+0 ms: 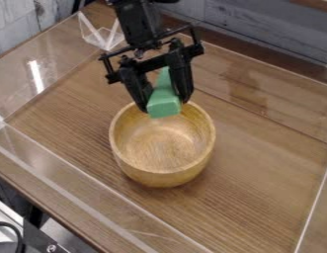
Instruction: Remove the green block from inside the brown bowl and put it on the table
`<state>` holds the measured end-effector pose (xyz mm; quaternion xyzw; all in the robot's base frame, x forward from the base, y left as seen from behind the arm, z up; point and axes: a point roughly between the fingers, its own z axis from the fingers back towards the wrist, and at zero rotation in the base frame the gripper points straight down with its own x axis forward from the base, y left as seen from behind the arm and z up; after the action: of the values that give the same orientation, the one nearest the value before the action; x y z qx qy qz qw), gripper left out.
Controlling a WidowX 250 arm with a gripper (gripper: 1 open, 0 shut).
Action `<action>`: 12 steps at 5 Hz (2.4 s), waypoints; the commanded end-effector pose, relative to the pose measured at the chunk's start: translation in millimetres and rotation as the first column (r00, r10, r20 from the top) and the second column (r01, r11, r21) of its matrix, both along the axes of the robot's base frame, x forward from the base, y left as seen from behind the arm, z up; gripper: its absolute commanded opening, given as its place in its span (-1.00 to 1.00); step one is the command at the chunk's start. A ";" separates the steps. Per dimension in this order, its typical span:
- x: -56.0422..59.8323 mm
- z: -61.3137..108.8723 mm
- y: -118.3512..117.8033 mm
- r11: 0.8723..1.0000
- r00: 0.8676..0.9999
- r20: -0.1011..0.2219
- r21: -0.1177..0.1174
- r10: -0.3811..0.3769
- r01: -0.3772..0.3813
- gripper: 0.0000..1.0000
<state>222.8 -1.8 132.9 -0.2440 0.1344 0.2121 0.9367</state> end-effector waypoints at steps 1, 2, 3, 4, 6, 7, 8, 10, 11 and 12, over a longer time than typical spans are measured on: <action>0.5 13.4 1.3 1.000 0.998 0.066 -0.003 -0.024 0.025 -1.00; 2.2 22.7 12.3 1.000 0.997 0.077 -0.016 -0.001 0.002 -1.00; 7.5 38.8 32.0 0.999 0.994 0.102 -0.033 0.030 -0.026 -1.00; 15.4 48.5 60.2 0.999 0.991 0.135 -0.040 0.023 -0.018 -1.00; 39.6 31.1 91.9 0.999 0.985 0.171 -0.043 -0.002 0.010 -1.00; 50.5 21.5 99.9 0.999 0.984 0.179 -0.045 -0.011 0.020 -1.00; 58.6 12.3 105.3 0.998 0.981 0.191 -0.044 -0.028 0.037 -1.00; 73.0 -2.6 111.1 0.995 0.973 0.220 -0.048 -0.076 0.089 -1.00; 77.1 -8.4 111.0 0.992 0.967 0.233 -0.045 -0.106 0.120 -1.00; 78.4 -11.3 108.4 0.987 0.959 0.245 -0.044 -0.141 0.156 -1.00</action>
<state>294.8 104.1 106.4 -0.2992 0.0709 0.1180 0.9442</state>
